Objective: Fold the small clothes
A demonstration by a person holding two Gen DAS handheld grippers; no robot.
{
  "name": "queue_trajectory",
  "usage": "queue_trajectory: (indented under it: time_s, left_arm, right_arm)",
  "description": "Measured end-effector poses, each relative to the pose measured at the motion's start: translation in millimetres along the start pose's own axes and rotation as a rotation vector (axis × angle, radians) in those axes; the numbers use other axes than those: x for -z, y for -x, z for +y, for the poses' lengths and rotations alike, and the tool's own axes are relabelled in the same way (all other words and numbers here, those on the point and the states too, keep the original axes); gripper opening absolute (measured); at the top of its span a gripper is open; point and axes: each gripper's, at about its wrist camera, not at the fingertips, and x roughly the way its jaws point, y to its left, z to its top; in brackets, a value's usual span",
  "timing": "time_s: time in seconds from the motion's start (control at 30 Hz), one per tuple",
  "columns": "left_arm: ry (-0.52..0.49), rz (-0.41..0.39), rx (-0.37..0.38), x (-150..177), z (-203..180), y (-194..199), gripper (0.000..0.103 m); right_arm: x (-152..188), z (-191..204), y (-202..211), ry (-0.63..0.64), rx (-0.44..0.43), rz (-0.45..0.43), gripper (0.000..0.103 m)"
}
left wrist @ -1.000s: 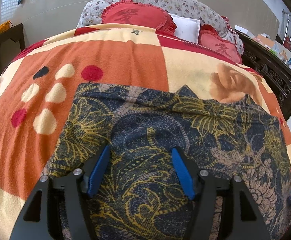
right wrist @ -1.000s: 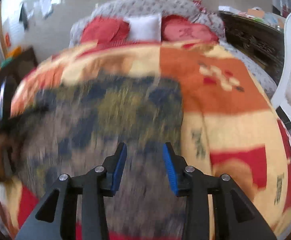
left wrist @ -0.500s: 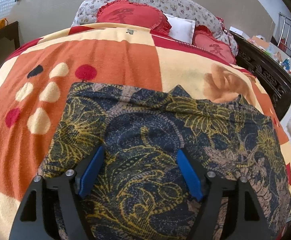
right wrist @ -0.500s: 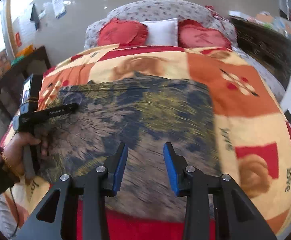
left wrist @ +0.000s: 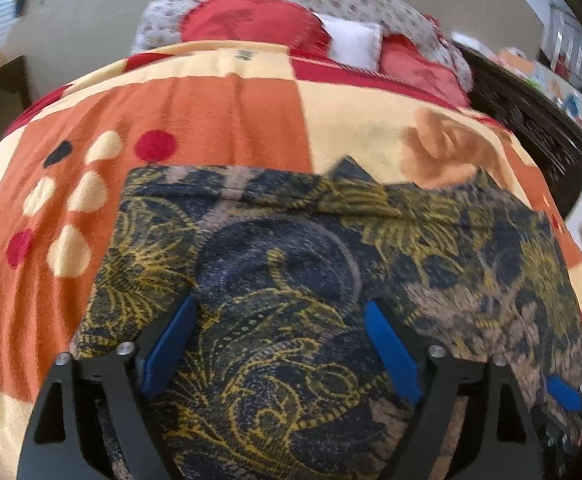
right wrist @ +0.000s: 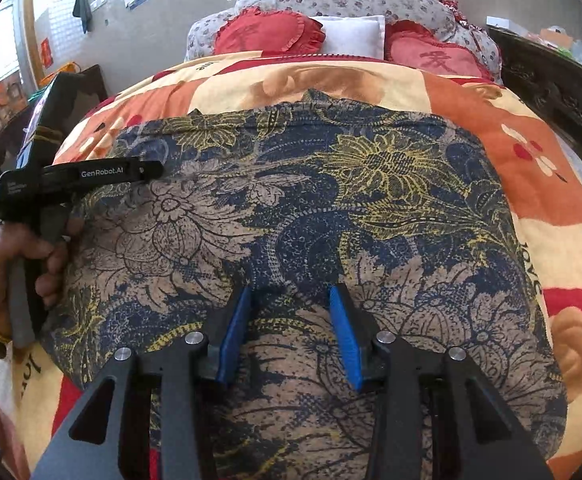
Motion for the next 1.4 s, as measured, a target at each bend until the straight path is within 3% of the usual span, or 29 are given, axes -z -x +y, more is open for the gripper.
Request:
queue_trajectory:
  time_s: [0.1,0.2,0.3,0.43,0.53,0.6,0.67,0.9,1.03,1.1,1.2,1.27,1.33,1.4]
  left_arm:
    - [-0.006,0.045,0.048,-6,7,24,0.089]
    - [0.044,-0.030,0.142,5,27,80,0.089]
    - [0.065,-0.065,0.224,47,38,127,0.090]
    - [0.168,-0.026,0.343,125,38,153,0.090]
    - [0.299,0.013,0.360,173,43,150,0.089]
    - [0.329,-0.038,0.348,188,48,151,0.082]
    - [0.348,-0.041,0.343,186,49,152,0.081]
    - [0.597,-0.053,0.416,162,82,129,0.081]
    - [0.683,-0.083,0.387,150,95,124,0.081]
    - [0.644,-0.074,0.368,148,87,125,0.082]
    - [0.493,-0.051,0.405,142,68,127,0.079]
    - [0.538,-0.095,0.386,140,83,130,0.077]
    - [0.609,-0.093,0.424,138,98,123,0.077]
    - [0.565,-0.074,0.456,138,90,120,0.077]
  right_arm:
    - [0,-1,0,0.002,0.002,-0.002,0.055]
    - [0,0,-2,-0.001,-0.002,-0.002,0.055]
    - [0,-1,-2,-0.005,-0.009,-0.004,0.055]
    - [0,-2,-1,-0.015,-0.023,-0.006,0.055]
    - [0,-2,-1,-0.010,-0.018,-0.005,0.055]
    - [0,-2,-1,-0.007,-0.014,-0.005,0.055]
    - [0,-2,-1,-0.008,-0.015,-0.005,0.055]
    - [0,-2,0,-0.007,-0.011,-0.007,0.055]
    - [0,-2,0,-0.008,-0.012,-0.007,0.055]
    - [0,-2,0,-0.008,-0.012,-0.007,0.055]
    - [0,-2,0,-0.008,-0.013,-0.007,0.055]
    - [0,-2,0,-0.011,-0.016,-0.007,0.055]
    - [0,-3,0,-0.010,-0.017,-0.008,0.055]
    - [0,-2,0,-0.009,-0.016,-0.007,0.055]
